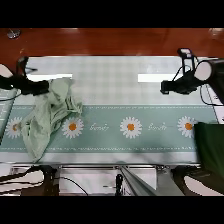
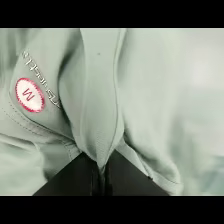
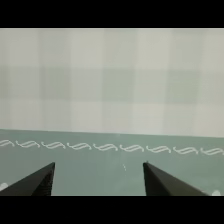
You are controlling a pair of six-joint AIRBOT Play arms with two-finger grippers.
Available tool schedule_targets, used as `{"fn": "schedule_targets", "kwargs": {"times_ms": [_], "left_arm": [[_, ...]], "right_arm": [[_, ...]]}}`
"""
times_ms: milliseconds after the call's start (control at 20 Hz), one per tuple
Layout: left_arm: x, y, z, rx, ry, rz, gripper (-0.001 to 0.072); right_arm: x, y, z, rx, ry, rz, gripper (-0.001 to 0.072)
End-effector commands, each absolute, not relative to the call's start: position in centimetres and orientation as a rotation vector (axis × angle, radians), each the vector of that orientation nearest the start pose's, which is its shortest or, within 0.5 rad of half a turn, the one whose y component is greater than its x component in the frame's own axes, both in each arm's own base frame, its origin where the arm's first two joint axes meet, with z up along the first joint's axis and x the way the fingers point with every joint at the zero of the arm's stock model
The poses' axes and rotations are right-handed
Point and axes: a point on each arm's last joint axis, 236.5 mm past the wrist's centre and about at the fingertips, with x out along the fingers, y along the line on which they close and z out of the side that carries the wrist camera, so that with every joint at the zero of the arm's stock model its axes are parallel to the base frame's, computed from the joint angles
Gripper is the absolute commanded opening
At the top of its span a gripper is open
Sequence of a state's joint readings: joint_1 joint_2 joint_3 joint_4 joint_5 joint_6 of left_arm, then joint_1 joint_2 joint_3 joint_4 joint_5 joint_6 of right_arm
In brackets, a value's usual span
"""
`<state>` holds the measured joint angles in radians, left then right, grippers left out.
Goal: Fold the shirts.
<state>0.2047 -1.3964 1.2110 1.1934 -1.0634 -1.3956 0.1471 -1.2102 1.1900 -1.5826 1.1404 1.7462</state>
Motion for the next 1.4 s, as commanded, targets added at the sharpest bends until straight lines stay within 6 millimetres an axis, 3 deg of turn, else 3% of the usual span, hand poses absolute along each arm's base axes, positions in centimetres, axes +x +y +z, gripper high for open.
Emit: {"fn": "schedule_targets", "kwargs": {"times_ms": [0, 100, 200, 300, 450, 600, 800, 850, 950, 1050, 1150, 1200, 1250, 1350], "left_arm": [[45.1, -5.6, 17.6, -0.421, 0.774, -0.411, 0.0023], [43.8, -7.4, 26.9, -0.413, 0.571, -0.493, 0.0023], [41.6, -8.9, 34.1, -0.399, 0.417, -0.562, 0.0023], [39.0, -10.3, 40.1, -0.382, 0.285, -0.629, 0.0023], [35.2, -13.1, 47.2, -0.385, 0.132, -0.762, 0.0023], [32.2, -17.0, 50.4, -0.374, 0.06, -0.884, 0.0023], [29.7, -24.1, 50.1, -0.331, 0.015, -1.071, 0.0023], [29.3, -26.1, 49.4, -0.344, 0.015, -1.106, 0.0023], [30.0, -29.3, 44.7, -0.336, 0.12, -1.121, 0.0023], [31.3, -31.3, 35.8, -0.347, 0.33, -1.094, 0.0023], [31.9, -30.6, 25.4, -0.384, 0.565, -1.013, 0.0023], [31.2, -29.7, 20.6, -0.398, 0.673, -0.977, 0.0023], [29.7, -28.7, 15.3, -0.408, 0.804, -0.951, 0.0023], [24.8, -27.1, 6.9, -0.422, 1.092, -0.952, 0.0024]], "right_arm": [[38.9, 5.5, 12.4, 0.09, 0.974, 0.039, 0.0634], [37.6, 5.3, 16.8, 0.112, 0.862, 0.047, 0.0632], [35.6, 5.6, 20.5, 0.138, 0.768, 0.079, 0.0621], [33.6, 6.0, 23.5, 0.162, 0.687, 0.113, 0.0621], [30.8, 5.6, 26.3, 0.167, 0.612, 0.123, 0.0621], [28.9, 5.3, 28.1, 0.173, 0.557, 0.13, 0.0621], [27.5, 5.0, 29.5, 0.183, 0.508, 0.13, 0.0621], [27.3, 5.0, 29.7, 0.183, 0.503, 0.131, 0.0621], [27.2, 5.0, 29.6, 0.183, 0.507, 0.13, 0.0621], [27.2, 4.8, 29.4, 0.176, 0.515, 0.121, 0.0621], [27.0, 4.3, 28.9, 0.164, 0.533, 0.104, 0.0621], [27.0, 4.3, 28.7, 0.163, 0.543, 0.103, 0.0621], [27.1, 4.4, 28.4, 0.171, 0.552, 0.101, 0.0621], [27.7, 4.9, 27.3, 0.184, 0.587, 0.11, 0.0621]]}}
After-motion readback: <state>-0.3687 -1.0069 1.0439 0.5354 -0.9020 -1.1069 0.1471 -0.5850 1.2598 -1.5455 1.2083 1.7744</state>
